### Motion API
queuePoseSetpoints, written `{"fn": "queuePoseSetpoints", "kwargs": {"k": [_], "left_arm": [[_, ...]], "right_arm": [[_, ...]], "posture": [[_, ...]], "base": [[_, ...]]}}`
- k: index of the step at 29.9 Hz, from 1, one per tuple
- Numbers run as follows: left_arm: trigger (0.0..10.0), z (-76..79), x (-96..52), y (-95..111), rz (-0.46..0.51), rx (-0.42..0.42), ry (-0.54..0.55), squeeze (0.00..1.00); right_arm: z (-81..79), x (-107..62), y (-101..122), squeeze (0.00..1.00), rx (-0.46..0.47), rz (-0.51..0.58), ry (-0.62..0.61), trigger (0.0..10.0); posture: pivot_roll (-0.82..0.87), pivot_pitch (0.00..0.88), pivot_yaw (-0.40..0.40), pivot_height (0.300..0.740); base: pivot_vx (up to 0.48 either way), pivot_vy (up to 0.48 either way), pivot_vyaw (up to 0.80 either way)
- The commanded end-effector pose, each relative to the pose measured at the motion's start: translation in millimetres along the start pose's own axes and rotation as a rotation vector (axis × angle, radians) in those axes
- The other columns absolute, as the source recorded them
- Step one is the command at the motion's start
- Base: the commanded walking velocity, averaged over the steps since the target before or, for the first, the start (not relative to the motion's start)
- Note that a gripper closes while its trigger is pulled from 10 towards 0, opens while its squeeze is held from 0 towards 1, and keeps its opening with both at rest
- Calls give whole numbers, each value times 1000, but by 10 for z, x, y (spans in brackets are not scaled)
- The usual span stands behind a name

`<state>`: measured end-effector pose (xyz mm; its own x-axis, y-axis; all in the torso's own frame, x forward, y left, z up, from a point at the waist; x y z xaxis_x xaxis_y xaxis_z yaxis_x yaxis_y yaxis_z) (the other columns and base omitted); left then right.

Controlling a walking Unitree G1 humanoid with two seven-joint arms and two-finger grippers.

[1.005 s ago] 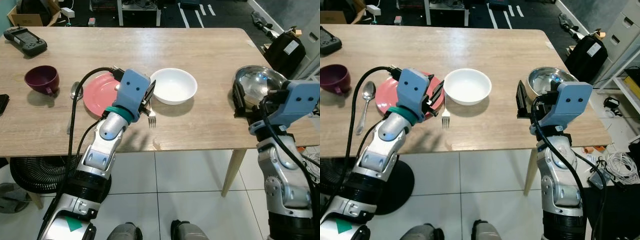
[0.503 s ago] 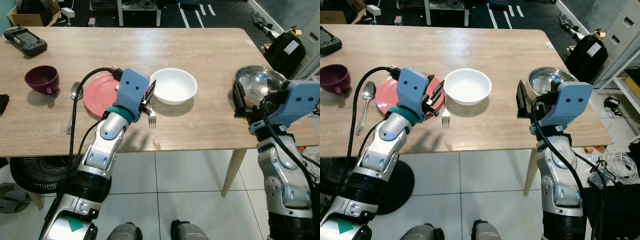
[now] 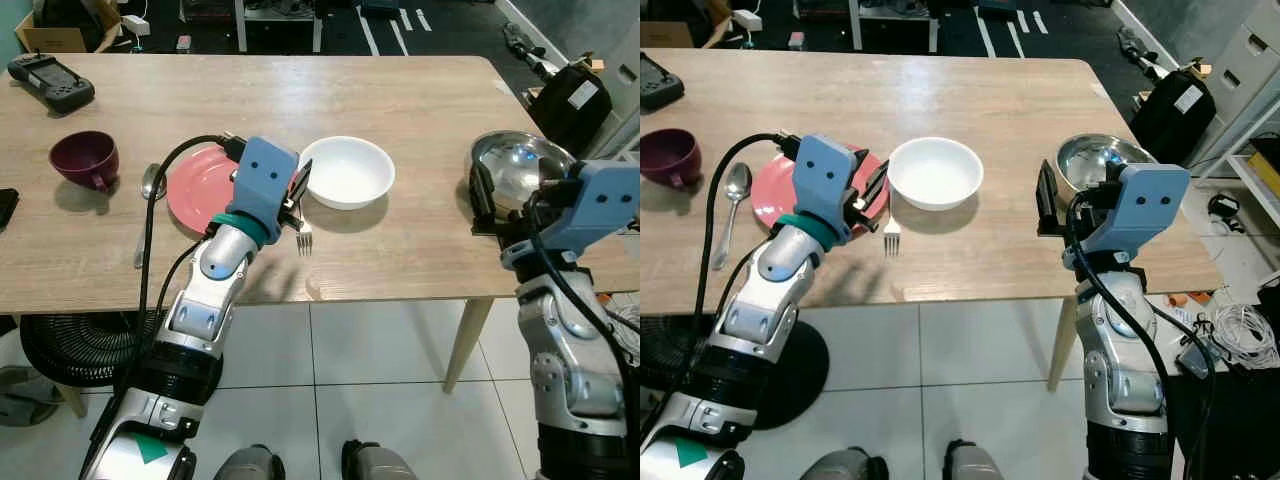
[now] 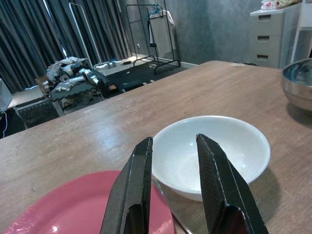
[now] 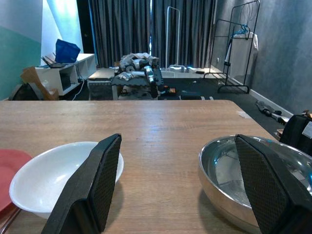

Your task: Setting the table

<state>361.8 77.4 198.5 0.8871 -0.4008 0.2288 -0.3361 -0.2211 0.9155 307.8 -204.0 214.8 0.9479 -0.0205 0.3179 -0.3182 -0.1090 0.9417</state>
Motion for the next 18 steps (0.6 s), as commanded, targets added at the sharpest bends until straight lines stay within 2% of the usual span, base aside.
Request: {"fn": "queuePoseSetpoints", "kwargs": {"k": [1, 4, 18], "left_arm": [[10000, 17, 15, 10, -1, 1, -8, 0], [10000, 18, 17, 26, 7, -35, 0, 0], [10000, 31, 26, 33, 10, -14, -5, 0]], "right_arm": [[36, -13, 21, 0, -4, 10, -18, 10000], [37, -13, 22, 0, -4, 10, -17, 10000], [42, -26, 24, 0, -5, 10, -22, 10000]], "posture": [[15, 0, 45, 740], [14, 0, 43, 740], [3, 0, 44, 740]], "base": [[0, 0, 0], [0, 0, 0], [0, 0, 0]]}}
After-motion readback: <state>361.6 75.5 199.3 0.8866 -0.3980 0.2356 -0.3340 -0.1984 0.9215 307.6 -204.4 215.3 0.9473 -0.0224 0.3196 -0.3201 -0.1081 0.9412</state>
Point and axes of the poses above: a point about 5 cm out from each wrist's last joint towards the gripper, its own x axis pointing out of the wrist towards the gripper, its own y axis along the axis of the wrist's last joint, z = x × y, the point moved 3 cm from there along x, pointing out of the wrist towards the gripper, and after that the axes turned 5 degrees about x, right-handed, at the moved point
